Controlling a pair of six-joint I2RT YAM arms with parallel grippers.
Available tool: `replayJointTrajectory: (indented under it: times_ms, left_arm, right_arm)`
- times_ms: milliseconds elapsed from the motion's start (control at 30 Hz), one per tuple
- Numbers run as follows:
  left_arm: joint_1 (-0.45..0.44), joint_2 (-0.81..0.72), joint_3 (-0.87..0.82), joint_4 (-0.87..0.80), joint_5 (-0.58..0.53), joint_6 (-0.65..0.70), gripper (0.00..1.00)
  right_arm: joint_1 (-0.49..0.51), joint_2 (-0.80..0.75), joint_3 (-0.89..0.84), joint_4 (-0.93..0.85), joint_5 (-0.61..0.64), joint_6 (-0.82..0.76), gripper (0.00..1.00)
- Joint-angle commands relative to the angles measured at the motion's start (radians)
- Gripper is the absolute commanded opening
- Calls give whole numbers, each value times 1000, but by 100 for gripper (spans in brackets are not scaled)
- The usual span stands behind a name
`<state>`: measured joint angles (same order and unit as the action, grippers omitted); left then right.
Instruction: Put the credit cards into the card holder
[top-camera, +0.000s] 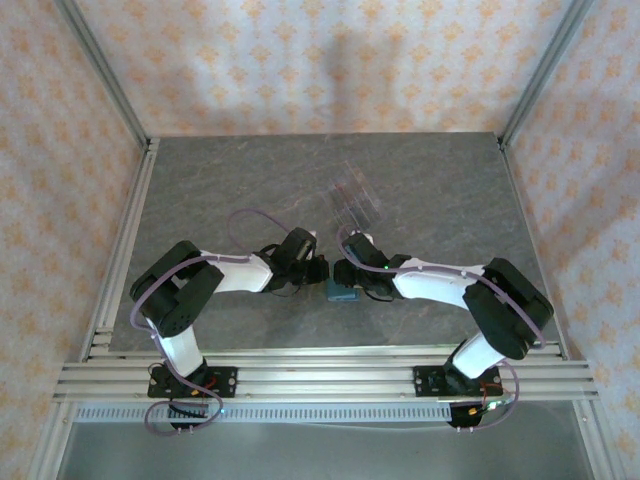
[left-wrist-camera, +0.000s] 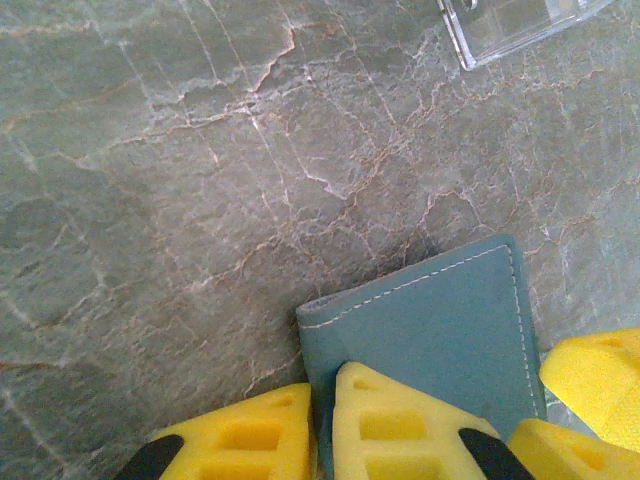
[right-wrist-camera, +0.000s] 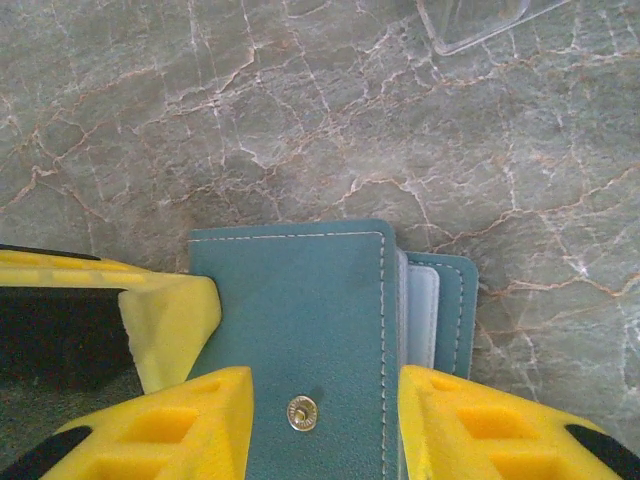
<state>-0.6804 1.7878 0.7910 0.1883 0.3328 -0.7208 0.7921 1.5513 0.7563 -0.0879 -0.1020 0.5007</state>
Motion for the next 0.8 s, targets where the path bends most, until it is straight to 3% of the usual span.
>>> replayJointTrajectory:
  times_ms: [0, 233, 500, 767]
  left_arm:
    - [-29, 159, -40, -107, -32, -11, 11]
    - [-31, 162, -41, -107, -32, -11, 11]
    - [-31, 169, -38, -101, -29, -11, 11]
    - [-31, 175, -48, -63, -2, -33, 12]
  right_arm:
    - [7, 21, 7, 4, 5, -12, 42]
    - [6, 54, 23, -32, 45, -4, 42]
    - [14, 34, 15, -1, 5, -16, 41]
    - [33, -45, 20, -20, 14, -26, 24]
